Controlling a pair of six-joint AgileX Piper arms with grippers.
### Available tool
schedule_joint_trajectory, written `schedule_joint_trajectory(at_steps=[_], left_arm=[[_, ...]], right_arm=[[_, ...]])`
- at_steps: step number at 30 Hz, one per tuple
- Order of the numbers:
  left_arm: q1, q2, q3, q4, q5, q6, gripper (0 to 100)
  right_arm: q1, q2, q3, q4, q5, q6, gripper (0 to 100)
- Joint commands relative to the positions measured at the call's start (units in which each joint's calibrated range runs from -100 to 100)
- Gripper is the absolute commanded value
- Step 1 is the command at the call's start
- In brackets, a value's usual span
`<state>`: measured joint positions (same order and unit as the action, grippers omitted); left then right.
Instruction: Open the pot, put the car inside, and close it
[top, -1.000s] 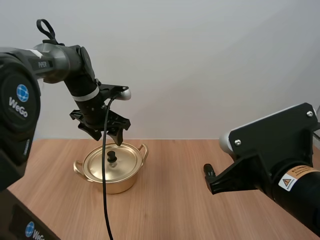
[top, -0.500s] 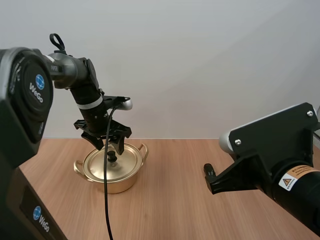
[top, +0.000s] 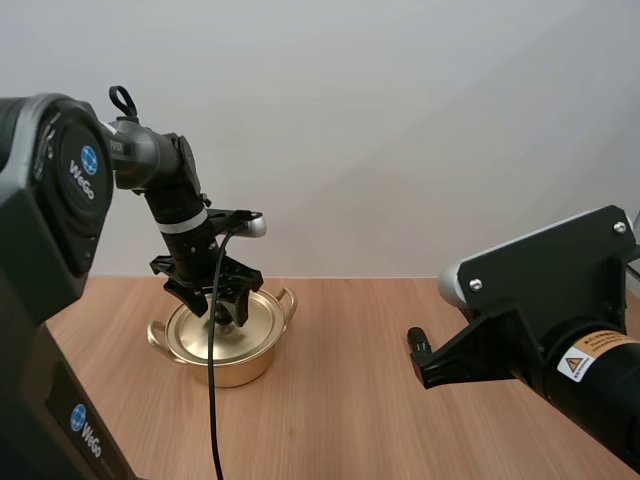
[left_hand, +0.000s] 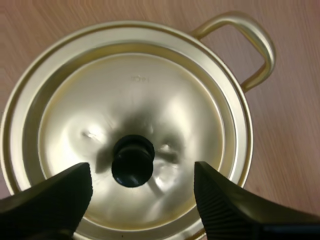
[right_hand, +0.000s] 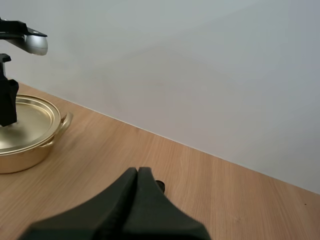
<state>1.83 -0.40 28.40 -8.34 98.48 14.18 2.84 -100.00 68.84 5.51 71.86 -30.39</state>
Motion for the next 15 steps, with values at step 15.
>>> schedule_joint_trajectory(at_steps=[15], left_arm=[[-0.01, -0.04, 0.02, 0.05, -3.36, 1.26, 76]], right_arm=[[-0.04, 0.00, -0.03, 0.05, 0.04, -0.11, 0]])
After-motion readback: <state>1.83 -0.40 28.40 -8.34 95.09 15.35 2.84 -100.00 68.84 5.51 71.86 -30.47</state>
